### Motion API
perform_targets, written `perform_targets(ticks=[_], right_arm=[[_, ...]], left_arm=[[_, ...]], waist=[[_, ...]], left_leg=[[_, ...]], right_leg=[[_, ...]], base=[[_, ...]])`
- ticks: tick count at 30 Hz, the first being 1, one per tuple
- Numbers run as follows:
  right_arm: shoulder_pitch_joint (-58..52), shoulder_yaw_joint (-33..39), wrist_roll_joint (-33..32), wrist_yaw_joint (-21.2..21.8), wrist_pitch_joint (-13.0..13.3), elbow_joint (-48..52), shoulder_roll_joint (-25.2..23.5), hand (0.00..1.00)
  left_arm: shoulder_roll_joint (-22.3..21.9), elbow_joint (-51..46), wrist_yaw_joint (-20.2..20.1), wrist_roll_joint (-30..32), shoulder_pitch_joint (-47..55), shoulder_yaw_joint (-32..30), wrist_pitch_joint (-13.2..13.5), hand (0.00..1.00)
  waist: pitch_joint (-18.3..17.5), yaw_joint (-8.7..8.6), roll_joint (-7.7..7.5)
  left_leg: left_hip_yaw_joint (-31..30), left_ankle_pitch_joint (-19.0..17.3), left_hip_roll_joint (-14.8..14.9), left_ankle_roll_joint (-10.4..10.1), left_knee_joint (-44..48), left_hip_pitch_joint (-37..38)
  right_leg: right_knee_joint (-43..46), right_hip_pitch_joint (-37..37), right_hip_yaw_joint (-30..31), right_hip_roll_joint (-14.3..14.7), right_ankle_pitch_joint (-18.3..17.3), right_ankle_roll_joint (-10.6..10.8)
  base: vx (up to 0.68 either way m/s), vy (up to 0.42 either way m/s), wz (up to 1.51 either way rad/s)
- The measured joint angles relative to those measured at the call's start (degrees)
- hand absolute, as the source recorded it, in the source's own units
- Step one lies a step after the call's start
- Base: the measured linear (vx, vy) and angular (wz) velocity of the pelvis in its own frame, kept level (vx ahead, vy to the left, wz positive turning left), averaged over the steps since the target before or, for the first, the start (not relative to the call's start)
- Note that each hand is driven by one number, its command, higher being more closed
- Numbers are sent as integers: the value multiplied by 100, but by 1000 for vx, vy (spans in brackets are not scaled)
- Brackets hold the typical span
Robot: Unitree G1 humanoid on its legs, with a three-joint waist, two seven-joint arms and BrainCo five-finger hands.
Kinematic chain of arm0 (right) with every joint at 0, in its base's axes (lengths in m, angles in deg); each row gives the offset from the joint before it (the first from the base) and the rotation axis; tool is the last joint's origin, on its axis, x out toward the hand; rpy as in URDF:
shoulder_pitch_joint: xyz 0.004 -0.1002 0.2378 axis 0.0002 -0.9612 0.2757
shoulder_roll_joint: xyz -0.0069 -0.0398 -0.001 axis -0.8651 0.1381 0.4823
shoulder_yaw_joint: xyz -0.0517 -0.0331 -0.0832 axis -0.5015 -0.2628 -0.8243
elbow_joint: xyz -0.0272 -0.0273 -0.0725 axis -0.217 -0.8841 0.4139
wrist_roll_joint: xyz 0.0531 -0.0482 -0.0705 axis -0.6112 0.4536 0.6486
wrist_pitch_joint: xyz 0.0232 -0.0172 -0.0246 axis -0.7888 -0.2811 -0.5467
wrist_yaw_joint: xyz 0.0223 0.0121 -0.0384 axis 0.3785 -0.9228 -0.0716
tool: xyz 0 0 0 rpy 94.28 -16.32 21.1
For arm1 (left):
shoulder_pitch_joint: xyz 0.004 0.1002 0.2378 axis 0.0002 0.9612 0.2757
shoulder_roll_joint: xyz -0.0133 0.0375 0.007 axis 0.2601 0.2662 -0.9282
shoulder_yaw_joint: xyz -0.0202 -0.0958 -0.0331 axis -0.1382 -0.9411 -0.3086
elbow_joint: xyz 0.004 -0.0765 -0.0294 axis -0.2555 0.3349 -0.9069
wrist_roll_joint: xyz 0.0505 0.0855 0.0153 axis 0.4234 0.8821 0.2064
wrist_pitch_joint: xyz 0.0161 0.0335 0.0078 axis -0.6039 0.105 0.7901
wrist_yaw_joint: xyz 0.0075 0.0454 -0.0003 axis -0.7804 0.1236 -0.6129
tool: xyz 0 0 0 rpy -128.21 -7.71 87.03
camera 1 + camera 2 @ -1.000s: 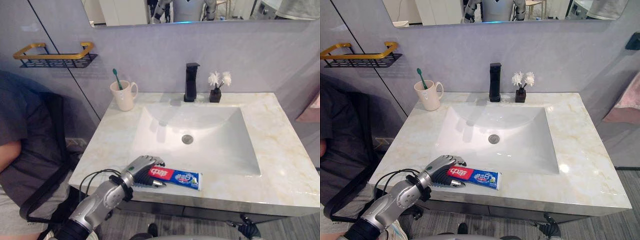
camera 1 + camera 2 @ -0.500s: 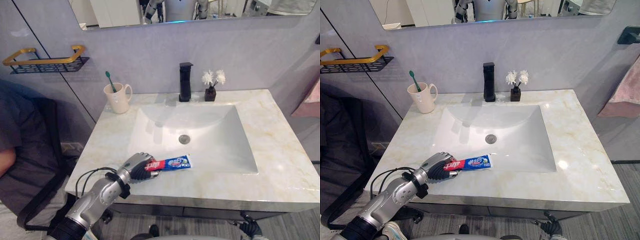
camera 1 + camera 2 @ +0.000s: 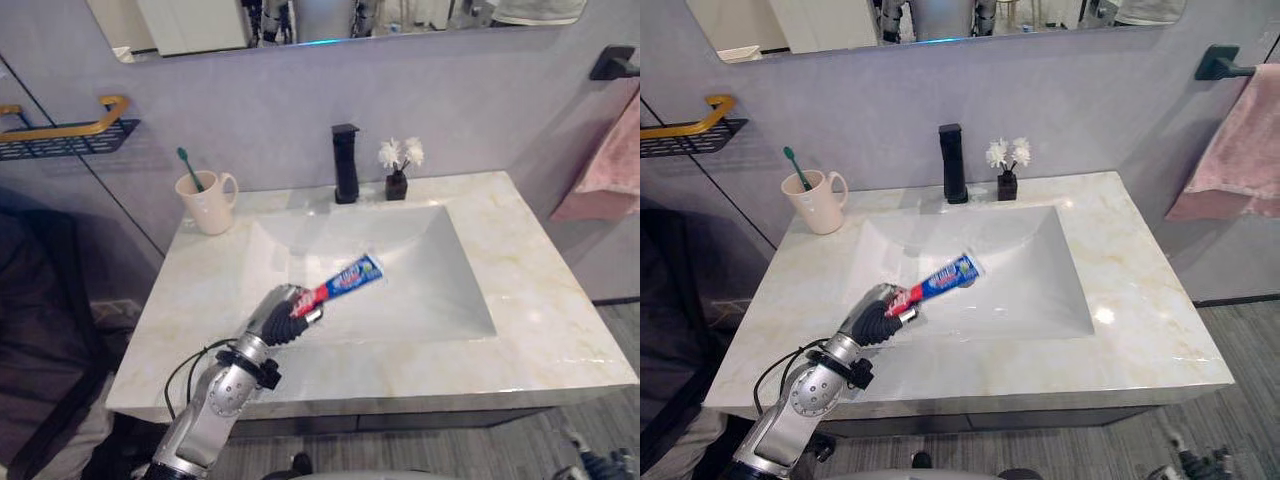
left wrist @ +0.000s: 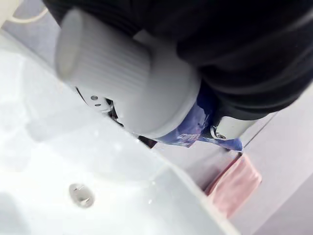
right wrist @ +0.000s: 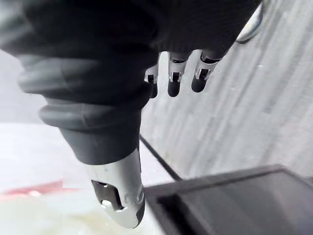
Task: Organize washtable
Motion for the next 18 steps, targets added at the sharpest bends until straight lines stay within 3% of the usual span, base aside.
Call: perform_targets(ticks=[4,7,10,13,14,18], right_arm=[[127,79,183,-465,169,2258,0,0],[455,82,185,-596,407,2982,123,0],[1067,-16,-90,-502,835,3441,637,0],[1861,-655,-651,-75,1248,3718,1530,0],[2214,-1139,-1091,251,1432,3843,1917,0],[2979,-2760,-1594,823,1489,4013,2286,0]], left_arm=[[-270,-66,167,-64,22,-247,-38,100],[-308,-65,230,-107,24,-379,-58,100],[-304,-65,253,-228,23,-532,-59,100],[-298,-65,252,-424,21,-720,-55,100],[-296,-67,253,-560,17,-777,-49,100],[-289,-67,253,-736,-9,-778,-45,100]], waist=[[-172,17,-78],[-202,23,-103],[-198,42,-110],[-213,45,-86],[-227,58,-67],[-246,96,-103]], left_leg=[[150,-138,12,5,129,-10],[146,-143,12,5,140,-12],[122,-143,-10,8,176,-30],[104,-141,-33,13,188,-38],[77,-140,-41,15,192,-46],[-30,-130,-87,25,193,-92]], right_leg=[[5,-19,121,-15,4,14],[12,-21,126,-14,3,14],[51,-43,132,-13,5,17],[55,-49,135,-16,28,56],[57,-48,117,-18,33,65],[59,-46,20,-18,33,65]], base=[[10,2,-17],[-15,-5,-2],[-50,-5,0],[-48,-1,1],[-37,0,6],[-40,-3,13]])
